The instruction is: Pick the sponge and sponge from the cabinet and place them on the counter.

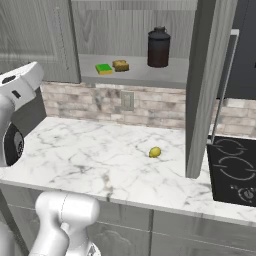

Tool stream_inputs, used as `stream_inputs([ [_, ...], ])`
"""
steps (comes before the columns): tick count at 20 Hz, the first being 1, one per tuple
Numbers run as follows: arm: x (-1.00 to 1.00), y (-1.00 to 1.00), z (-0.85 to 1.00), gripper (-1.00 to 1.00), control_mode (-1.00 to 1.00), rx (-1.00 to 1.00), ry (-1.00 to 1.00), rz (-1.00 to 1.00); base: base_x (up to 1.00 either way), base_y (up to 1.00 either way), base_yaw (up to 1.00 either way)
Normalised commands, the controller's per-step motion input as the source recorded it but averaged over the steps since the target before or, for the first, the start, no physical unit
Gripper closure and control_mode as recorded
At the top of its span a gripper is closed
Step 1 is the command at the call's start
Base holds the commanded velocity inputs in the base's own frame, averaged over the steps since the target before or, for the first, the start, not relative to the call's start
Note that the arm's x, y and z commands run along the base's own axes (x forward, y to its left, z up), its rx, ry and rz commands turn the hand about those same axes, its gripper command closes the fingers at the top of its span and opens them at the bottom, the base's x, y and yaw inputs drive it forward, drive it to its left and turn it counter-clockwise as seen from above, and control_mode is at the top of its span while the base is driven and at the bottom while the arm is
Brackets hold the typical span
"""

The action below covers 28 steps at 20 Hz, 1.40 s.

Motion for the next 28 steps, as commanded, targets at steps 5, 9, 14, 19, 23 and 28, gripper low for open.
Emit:
stream_inputs([
  [5,0.01,-0.01,0.00,-1.00,-1.00,0.03,0.00,-0.03,0.00,0.00,0.00],
  [9,0.24,-0.16,0.00,-1.00,-1.00,0.06,0.02,0.00,0.00,0.00,0.00],
  [14,0.38,-0.37,0.00,-1.00,-1.00,0.13,0.05,0.00,0.00,0.00,0.00],
  [19,0.44,-0.15,0.00,-1.00,-1.00,0.10,0.05,0.00,0.00,0.00,0.00],
  [23,0.55,-0.01,0.00,-1.00,-1.00,0.05,0.02,0.00,0.00,0.00,0.00],
  [28,0.28,0.15,-0.01,-1.00,-1.00,0.01,0.00,0.00,0.00,0.00,0.00],
])
